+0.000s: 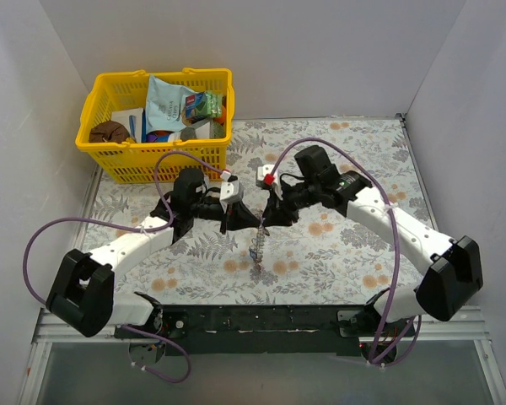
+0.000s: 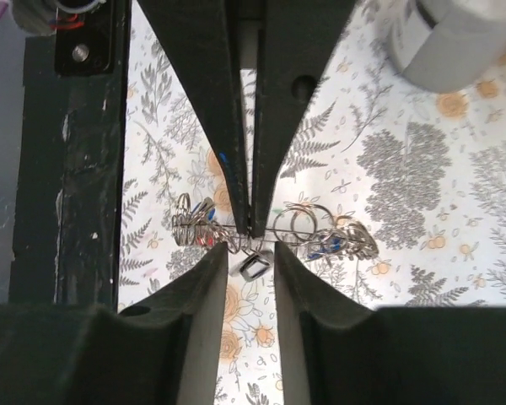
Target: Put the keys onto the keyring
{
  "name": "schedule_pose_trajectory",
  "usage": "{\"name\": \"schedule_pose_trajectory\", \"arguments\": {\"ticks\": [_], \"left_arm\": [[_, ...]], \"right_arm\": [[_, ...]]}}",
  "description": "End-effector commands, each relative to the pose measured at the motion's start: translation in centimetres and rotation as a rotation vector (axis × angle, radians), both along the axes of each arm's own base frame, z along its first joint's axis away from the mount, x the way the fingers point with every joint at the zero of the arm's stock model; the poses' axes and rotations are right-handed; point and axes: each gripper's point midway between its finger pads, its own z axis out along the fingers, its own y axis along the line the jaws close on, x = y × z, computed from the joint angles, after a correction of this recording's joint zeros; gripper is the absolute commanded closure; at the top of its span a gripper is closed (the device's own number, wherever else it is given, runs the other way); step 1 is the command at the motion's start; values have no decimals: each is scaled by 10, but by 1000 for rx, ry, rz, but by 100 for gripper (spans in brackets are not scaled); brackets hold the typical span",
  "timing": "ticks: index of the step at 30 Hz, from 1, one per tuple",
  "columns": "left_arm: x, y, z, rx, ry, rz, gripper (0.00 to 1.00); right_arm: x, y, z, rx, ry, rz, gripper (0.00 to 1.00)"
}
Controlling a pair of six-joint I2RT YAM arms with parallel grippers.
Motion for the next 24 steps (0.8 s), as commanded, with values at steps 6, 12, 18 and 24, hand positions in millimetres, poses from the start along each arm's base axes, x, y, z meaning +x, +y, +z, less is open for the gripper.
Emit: {"name": "schedule_pose_trajectory", "arguments": {"ticks": [6, 12, 18, 24], "left_arm": [[3, 1, 44, -172, -115, 109, 100], [1, 6, 57, -259, -173, 152, 100], [-4, 8, 71, -360, -196, 164, 100], [-8, 13, 85, -456, -227, 185, 100]], "right_arm": [[25, -22, 58, 280, -65, -124, 51], [19, -28, 63, 337, -42, -84, 50], [7, -25, 67, 379, -26, -10, 50], [2, -24, 66, 392, -4, 24, 50]]}}
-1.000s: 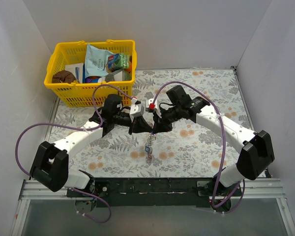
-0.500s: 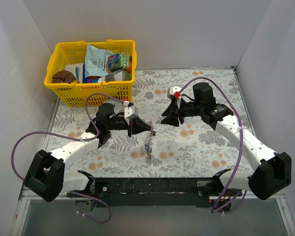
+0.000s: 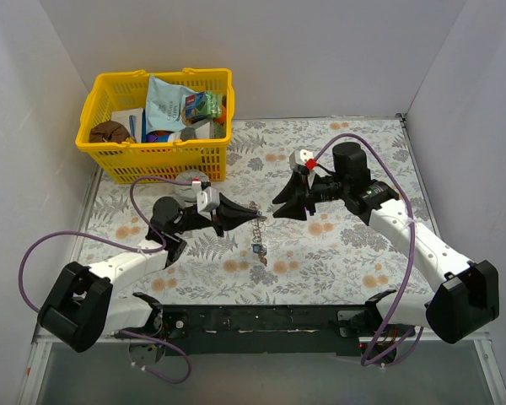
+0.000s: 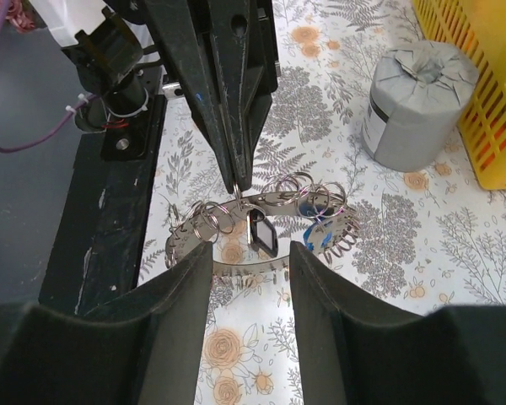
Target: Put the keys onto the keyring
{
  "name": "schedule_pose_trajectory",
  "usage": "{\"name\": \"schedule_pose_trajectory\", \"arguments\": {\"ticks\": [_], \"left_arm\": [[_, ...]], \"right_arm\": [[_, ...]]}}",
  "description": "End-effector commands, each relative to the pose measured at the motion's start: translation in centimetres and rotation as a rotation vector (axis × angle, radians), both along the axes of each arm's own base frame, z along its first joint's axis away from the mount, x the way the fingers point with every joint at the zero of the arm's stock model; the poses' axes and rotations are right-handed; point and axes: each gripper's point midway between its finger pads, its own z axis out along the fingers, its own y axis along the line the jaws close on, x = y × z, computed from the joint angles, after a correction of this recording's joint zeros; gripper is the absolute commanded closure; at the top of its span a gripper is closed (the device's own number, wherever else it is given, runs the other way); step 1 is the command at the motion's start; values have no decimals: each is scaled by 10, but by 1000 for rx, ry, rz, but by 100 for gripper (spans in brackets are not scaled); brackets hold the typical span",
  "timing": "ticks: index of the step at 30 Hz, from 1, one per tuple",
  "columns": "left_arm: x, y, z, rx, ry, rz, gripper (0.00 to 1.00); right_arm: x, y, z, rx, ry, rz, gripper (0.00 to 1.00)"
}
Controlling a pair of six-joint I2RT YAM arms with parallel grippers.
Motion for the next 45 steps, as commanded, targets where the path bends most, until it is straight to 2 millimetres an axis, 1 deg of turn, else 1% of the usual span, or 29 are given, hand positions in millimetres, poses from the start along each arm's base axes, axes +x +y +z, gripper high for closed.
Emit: {"name": "schedule_pose_trajectory", "arguments": {"ticks": [1, 3, 5, 7, 8, 14, 16, 20, 30, 37, 41, 45], "left_arm": [[-7, 4, 40, -138, -112, 9, 100], [-10, 3, 42, -149, -124, -13, 100], [-15, 5, 48, -177, -139, -29, 100], [-19, 4, 48, -190, -133, -44, 100], [-21, 6, 53, -207, -157, -48, 100], [-27, 7, 57, -245, -157, -77, 100], [-29, 8, 62, -273, -176, -80, 100], [-30, 7, 64, -297, -172, -96, 100], [-41, 8, 72, -301, -213, -153, 100], [-47, 10, 76, -301, -232, -167, 100], [-47, 10, 76, -301, -230, -166, 100], [-47, 11, 77, -301, -235, -167, 100]], "right_arm": [[-8, 3, 12, 56, -22, 62, 50], [-12, 4, 14, 72, -7, 85, 51], [-14, 6, 18, 94, 0, 105, 51], [-13, 8, 19, 102, -3, 111, 51], [-13, 8, 20, 106, 0, 116, 52], [-13, 11, 33, 139, -23, 140, 52], [-14, 13, 36, 149, -21, 147, 53], [-14, 18, 37, 154, -15, 162, 56], [-14, 24, 19, 140, 19, 200, 62], [-15, 25, 10, 136, 24, 228, 62], [-19, 24, 5, 137, 34, 265, 62], [-23, 23, -5, 115, 60, 294, 64]]}}
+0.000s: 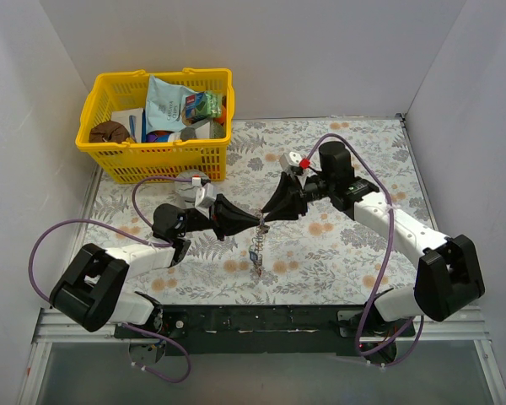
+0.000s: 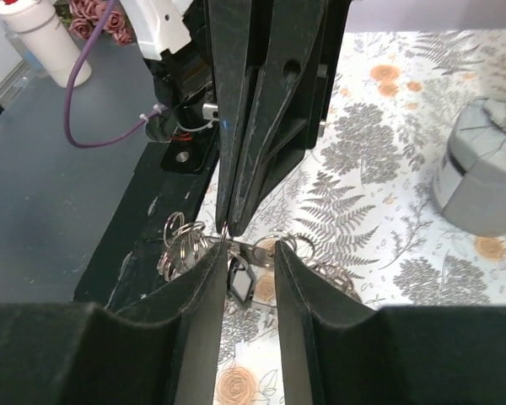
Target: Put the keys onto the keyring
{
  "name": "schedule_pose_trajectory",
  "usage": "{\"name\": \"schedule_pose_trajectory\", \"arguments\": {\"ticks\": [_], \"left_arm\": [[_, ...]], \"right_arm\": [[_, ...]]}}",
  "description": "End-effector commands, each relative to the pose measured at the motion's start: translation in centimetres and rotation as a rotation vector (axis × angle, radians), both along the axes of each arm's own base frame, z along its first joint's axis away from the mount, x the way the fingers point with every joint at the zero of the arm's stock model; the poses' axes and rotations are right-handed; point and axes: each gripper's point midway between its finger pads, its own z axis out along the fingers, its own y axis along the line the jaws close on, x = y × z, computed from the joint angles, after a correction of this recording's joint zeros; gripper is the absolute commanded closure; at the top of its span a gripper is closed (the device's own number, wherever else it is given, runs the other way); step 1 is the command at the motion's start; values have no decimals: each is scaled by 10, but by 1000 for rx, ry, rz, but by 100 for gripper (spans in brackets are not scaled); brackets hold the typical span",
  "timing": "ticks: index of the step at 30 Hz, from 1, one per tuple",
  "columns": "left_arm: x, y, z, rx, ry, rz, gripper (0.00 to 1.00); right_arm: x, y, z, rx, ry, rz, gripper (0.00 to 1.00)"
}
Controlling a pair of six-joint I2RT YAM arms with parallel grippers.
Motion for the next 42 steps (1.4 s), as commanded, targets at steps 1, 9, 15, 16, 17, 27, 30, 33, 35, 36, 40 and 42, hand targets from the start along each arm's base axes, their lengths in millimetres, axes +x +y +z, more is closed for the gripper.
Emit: {"name": "schedule_pose_trajectory", "arguments": {"ticks": [1, 9, 15, 16, 17, 27, 30, 33, 35, 36, 40, 42], "left_arm": [[-27, 15, 75, -225, -391, -3, 100], [-28, 14, 77, -226, -391, -8, 100], [-28, 14, 77, -223, -389, -11, 100], [-27, 14, 76, -222, -388, -10, 100], [-28, 14, 77, -224, -389, -10, 100], [-29, 15, 79, -222, -405, -9, 100], [-30, 15, 80, -224, -405, -14, 100], [-31, 15, 80, -225, -407, -18, 100], [-31, 15, 81, -226, -408, -17, 100], [-32, 16, 81, -228, -408, -19, 100], [-32, 16, 82, -233, -410, -20, 100], [-33, 16, 81, -232, -407, -22, 100]], "right_arm": [[-10, -1, -3, 3, -3, 69, 64], [-19, -2, -12, -4, 29, 114, 74], [-18, -2, -15, -15, 43, 114, 96], [-17, -1, -15, -14, 41, 114, 97], [-17, -1, -15, -14, 38, 112, 99], [-14, -1, -25, -40, 50, 94, 99], [-14, -1, -28, -46, 56, 92, 99], [-14, 1, -29, -52, 58, 91, 99], [-13, 2, -29, -54, 57, 91, 99], [-14, 3, -29, -55, 56, 94, 99], [-14, 10, -31, -82, 41, 81, 99], [-15, 12, -35, -96, 46, 82, 99]]}}
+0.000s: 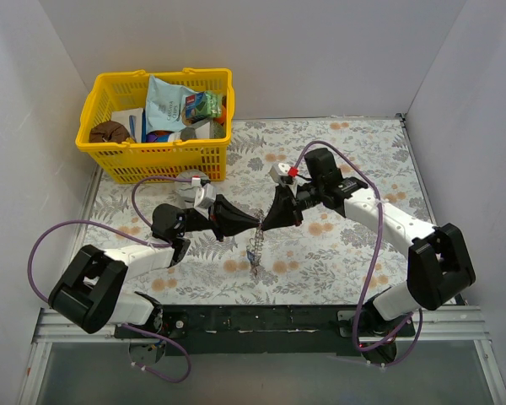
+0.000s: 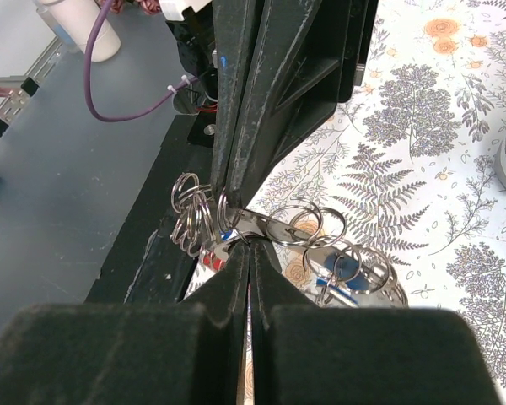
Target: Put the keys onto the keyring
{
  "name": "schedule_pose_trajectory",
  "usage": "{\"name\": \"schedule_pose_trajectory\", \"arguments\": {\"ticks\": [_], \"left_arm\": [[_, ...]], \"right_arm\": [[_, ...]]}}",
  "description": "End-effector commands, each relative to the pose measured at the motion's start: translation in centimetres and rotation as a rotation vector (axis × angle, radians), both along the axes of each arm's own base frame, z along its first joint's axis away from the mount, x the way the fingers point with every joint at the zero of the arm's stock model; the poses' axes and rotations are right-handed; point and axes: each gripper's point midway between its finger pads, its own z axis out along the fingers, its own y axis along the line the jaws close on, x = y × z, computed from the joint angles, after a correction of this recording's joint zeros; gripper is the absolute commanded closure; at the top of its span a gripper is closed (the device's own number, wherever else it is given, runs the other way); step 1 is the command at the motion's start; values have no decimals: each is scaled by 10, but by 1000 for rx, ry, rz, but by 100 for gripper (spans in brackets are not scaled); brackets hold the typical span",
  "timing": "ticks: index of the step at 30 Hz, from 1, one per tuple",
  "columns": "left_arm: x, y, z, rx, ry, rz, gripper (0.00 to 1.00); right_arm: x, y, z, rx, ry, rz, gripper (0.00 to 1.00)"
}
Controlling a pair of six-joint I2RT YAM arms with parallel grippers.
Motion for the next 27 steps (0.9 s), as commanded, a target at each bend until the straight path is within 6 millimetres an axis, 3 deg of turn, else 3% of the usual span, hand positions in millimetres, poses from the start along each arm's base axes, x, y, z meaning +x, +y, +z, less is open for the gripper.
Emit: {"name": "schedule_pose_trajectory", "arguments": {"ticks": [1, 6, 9, 15, 16, 21, 27], "left_arm": [[-28, 15, 79, -239, -399, -2, 100], [-28, 15, 78, -232, -405, 4, 100], [-28, 16, 78, -228, -405, 9, 100], [-28, 17, 77, -223, -409, 22, 100], [-28, 18, 79, -230, -410, 29, 100], [-27, 20, 81, -242, -418, 48, 100], [-28, 22, 84, -251, -424, 62, 100]], "right_arm": [[4, 9, 4, -19, -38, -9, 99], [7, 8, 7, -25, -80, -49, 99], [9, 6, 13, -15, -114, -90, 87], [16, 3, 26, 13, -179, -188, 61], [17, 2, 26, 12, -184, -200, 39], [15, 1, 39, 45, -212, -211, 37], [10, 0, 61, 96, -230, -218, 54]]}}
